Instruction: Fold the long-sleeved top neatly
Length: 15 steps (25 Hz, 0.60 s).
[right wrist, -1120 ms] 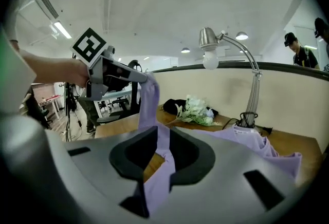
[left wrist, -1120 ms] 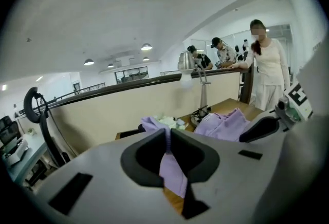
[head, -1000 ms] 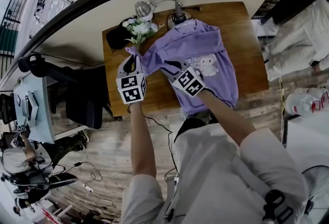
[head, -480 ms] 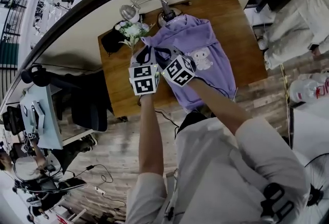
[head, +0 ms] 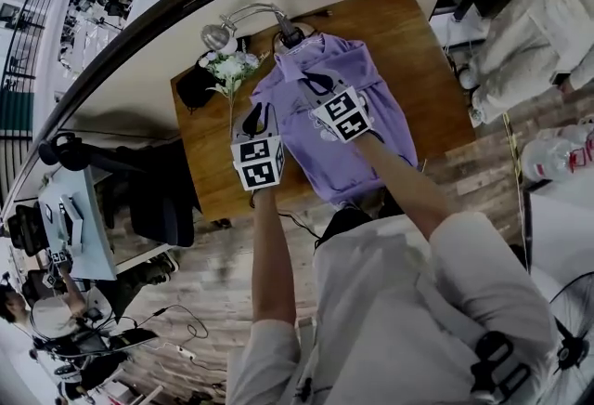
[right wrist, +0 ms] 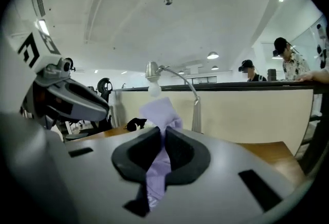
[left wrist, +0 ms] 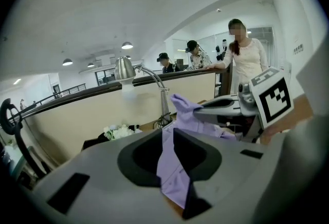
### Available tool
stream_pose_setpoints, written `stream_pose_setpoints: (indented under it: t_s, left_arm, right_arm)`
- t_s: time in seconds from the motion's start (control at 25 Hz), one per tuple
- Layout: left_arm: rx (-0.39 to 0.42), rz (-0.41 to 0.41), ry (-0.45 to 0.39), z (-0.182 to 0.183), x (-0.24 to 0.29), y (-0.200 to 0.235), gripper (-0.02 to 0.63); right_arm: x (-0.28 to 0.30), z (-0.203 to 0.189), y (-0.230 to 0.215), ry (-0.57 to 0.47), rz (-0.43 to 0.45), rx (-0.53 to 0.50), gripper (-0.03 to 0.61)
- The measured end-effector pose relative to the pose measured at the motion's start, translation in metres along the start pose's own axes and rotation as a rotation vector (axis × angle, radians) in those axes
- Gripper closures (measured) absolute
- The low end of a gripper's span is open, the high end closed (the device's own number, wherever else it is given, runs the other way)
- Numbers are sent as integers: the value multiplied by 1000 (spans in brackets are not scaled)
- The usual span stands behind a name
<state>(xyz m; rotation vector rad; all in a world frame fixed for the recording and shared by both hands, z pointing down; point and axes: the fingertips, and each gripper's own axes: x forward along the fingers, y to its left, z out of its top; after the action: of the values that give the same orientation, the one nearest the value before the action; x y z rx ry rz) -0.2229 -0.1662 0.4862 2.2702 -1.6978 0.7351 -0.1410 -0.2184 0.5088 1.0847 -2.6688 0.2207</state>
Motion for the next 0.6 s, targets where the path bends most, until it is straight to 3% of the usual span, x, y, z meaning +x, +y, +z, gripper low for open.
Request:
stream_pose_setpoints:
  t_s: [0.32,0.6]
  left_arm:
    - [-59,24,68,-43,20,-10,544]
    - [-132,26,164,-104,37,-35,558]
  right_arm:
    - [-25,-35,-83,2,-90,103,538]
    - [-34,-123,-144,95,-162,352,534]
